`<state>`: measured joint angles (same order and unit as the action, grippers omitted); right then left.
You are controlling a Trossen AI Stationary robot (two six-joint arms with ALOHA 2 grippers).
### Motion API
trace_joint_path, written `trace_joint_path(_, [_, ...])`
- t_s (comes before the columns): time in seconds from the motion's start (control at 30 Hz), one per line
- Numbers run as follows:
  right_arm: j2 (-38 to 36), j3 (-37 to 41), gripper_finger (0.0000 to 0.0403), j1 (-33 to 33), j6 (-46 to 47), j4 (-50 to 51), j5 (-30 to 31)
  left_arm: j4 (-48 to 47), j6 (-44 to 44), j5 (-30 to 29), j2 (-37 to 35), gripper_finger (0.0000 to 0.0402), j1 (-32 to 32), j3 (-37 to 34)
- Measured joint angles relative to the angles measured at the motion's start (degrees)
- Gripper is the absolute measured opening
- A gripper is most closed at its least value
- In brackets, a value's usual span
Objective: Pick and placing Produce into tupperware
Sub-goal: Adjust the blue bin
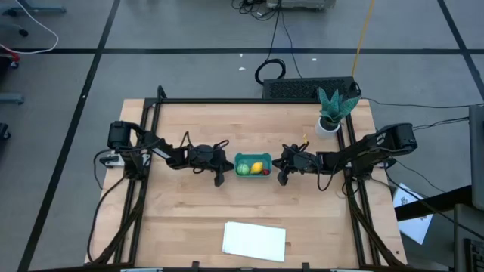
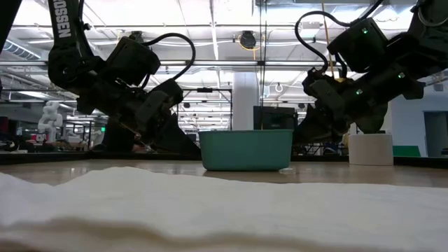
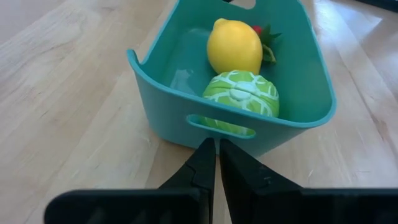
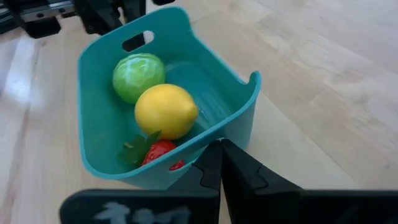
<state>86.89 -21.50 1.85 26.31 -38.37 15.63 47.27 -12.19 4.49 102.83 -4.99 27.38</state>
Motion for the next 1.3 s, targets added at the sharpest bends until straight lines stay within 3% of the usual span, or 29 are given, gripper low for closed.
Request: trace_joint_path(1.3, [0.0, -0.1, 0.0, 0.1, 3.3, 1.3, -1.2, 0.0, -0.6, -0.5, 0.0, 0.0026, -0.1, 0.0])
